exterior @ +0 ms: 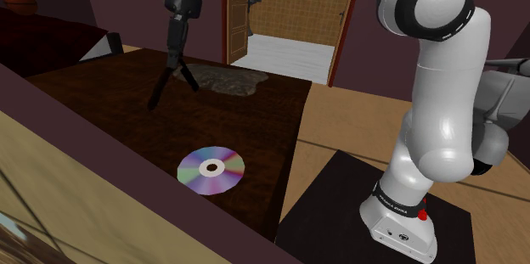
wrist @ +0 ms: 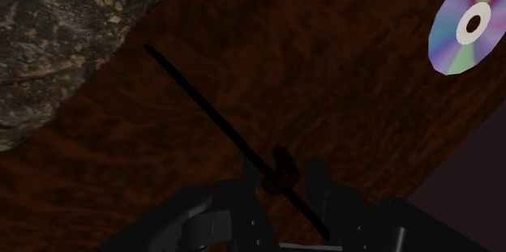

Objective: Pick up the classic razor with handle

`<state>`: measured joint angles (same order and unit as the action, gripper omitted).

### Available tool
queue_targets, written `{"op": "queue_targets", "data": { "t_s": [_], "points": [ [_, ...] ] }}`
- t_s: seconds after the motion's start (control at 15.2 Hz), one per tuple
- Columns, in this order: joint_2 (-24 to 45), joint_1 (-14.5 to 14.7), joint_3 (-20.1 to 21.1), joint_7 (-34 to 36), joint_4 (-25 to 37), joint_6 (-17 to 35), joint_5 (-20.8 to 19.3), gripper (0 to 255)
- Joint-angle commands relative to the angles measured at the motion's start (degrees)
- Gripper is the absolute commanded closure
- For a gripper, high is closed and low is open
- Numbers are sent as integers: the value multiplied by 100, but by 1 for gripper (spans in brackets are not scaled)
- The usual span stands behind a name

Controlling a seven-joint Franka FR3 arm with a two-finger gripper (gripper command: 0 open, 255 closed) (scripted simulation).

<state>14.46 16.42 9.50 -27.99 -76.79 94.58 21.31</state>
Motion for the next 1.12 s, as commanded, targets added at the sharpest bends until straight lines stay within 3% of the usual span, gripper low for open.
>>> {"op": "queue_targets", "data": {
  "t_s": [0.0,0.4,1.06],
  "points": [
    [6,2,1,1,-9,-4,0,255],
    [82,3,6,127,404,-318,-20,255],
    [567,37,33,508,1893,-1254,-88,255]
  ]
}}
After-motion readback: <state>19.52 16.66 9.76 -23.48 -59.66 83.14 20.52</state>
